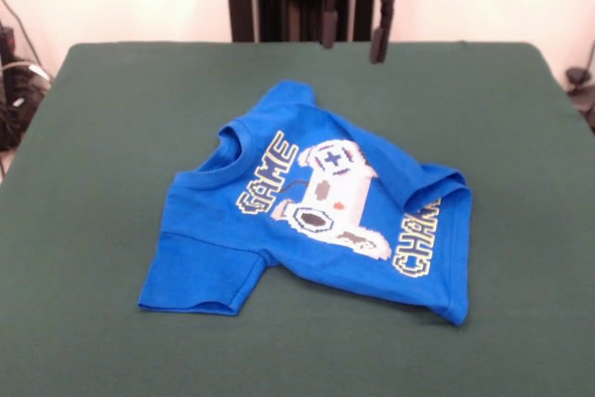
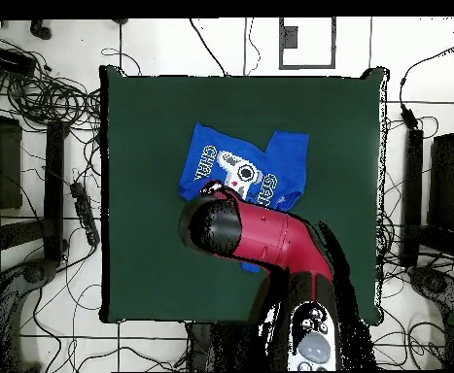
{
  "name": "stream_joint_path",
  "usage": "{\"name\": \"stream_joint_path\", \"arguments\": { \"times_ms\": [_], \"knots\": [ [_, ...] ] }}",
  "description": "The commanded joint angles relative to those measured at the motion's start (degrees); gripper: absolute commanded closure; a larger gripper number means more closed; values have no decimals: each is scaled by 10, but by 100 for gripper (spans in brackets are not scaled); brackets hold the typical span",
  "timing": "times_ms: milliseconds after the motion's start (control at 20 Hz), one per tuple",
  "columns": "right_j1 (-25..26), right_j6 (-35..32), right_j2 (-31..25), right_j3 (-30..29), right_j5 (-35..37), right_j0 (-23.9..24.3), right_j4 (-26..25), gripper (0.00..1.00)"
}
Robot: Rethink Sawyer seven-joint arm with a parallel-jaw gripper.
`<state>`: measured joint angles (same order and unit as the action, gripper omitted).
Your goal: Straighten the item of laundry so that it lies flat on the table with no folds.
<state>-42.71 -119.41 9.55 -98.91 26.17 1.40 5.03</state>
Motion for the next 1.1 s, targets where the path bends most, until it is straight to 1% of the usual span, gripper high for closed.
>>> {"name": "stream_joint_path", "arguments": {
  "times_ms": [50,350,550,1100],
  "knots": [
    [62,-97,-53,40,27,-31,29,0],
    [78,-93,-50,64,25,-38,32,0],
    [85,-110,-33,84,37,-59,33,0],
    [107,-108,-32,110,31,-66,42,0]
  ]
}}
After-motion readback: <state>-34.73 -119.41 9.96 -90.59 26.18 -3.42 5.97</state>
